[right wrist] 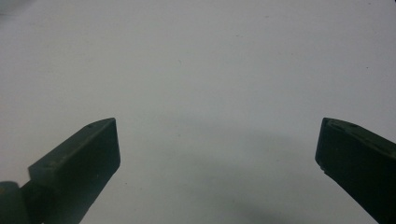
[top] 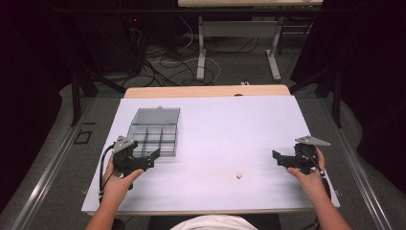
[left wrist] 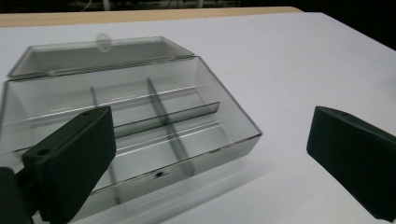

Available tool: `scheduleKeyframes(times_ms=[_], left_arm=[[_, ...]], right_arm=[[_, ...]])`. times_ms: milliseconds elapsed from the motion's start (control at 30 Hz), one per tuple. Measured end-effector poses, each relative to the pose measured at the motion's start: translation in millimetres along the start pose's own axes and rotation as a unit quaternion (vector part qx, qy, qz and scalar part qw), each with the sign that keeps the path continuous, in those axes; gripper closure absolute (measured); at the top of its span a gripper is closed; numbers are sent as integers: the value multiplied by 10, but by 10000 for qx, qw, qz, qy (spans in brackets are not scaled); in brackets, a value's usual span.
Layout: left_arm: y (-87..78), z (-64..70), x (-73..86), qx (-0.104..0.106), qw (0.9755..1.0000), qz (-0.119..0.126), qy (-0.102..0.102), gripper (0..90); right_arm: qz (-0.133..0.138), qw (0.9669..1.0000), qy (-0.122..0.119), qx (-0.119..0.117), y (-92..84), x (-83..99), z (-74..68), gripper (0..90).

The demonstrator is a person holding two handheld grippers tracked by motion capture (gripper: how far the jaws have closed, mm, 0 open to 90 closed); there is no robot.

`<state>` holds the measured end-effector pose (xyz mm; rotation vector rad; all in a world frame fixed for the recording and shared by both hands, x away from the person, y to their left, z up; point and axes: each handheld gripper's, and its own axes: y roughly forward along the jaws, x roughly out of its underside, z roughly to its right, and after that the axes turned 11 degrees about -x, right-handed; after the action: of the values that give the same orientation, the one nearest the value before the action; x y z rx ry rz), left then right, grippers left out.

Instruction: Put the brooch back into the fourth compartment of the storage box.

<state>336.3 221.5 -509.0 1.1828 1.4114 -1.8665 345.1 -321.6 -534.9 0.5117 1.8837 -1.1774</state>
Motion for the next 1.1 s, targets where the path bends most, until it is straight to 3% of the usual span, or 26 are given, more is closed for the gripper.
scheduleKeyframes(times_ms=[200,400,700,1100], left_arm=[[71,226,-61,210,9995,-54,216,84],[129,372,-117,321,9990,-78,299,160],[175,533,-191,513,9980,-133,331,217],[285,874,-341,951,9947,-164,364,292]], right_arm=[[18,10000,-77,-12,-11,1,-27,0],[11,10000,-85,-32,-11,4,-27,0],[-16,9999,-71,-98,6,3,-24,0],[-10,9999,-14,-120,21,3,-15,0]])
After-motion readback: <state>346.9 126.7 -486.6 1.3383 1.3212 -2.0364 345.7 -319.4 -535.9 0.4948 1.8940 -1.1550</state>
